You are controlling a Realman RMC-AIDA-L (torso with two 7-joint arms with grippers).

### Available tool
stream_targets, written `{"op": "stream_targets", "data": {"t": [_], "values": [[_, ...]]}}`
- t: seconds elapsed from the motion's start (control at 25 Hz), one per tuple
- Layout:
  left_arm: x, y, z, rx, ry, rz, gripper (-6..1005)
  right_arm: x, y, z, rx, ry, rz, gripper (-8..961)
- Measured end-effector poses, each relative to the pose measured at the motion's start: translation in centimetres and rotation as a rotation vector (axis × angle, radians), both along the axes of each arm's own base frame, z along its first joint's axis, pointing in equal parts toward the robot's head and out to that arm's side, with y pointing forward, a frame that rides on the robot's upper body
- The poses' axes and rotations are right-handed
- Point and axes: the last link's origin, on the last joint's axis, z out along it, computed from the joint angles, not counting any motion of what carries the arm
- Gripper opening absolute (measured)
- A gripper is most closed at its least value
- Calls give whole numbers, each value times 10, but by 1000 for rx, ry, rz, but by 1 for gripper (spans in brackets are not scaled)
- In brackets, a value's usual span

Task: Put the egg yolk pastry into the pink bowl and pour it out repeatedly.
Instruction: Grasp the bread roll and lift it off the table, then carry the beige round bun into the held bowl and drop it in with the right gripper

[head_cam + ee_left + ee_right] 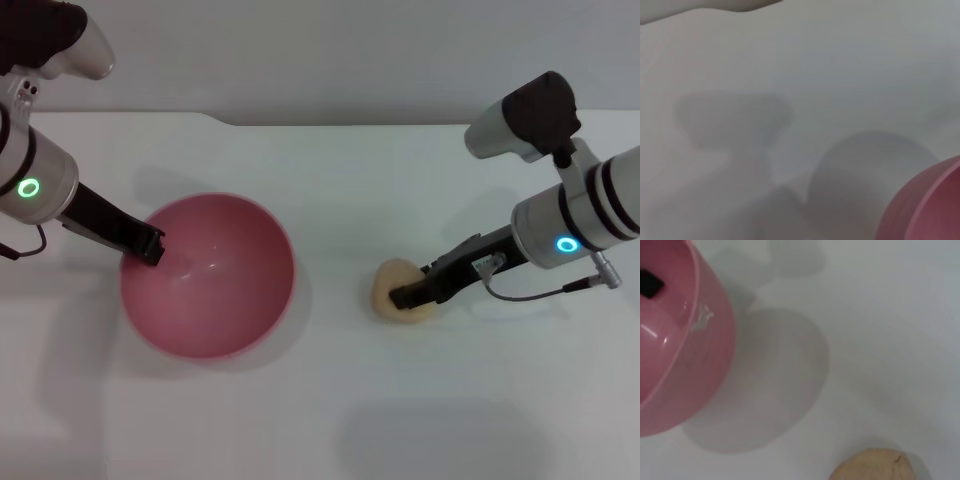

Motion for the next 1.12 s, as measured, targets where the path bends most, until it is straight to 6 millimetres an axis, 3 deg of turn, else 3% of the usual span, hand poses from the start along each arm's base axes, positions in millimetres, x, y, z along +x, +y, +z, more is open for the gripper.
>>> {"op": "stream_targets", "data": {"t": [0.28, 0.56, 0.84, 1.0, 1.12], "values": [[0, 0, -1, -3, 2, 0, -1, 0, 4, 13, 35, 46, -25, 438], [5, -1, -9, -34, 19, -21, -2, -17, 7, 42, 83, 91, 39, 383], [22, 0, -28, -91, 44, -64, -2, -66, 6, 70, 90, 135, 234, 322], [36, 1, -43, -131, 63, -102, -2, -97, -1, 66, 24, 206, 375, 285], [47, 3, -51, -139, 62, -134, -1, -107, -7, 51, -58, 177, 433, 257]]}}
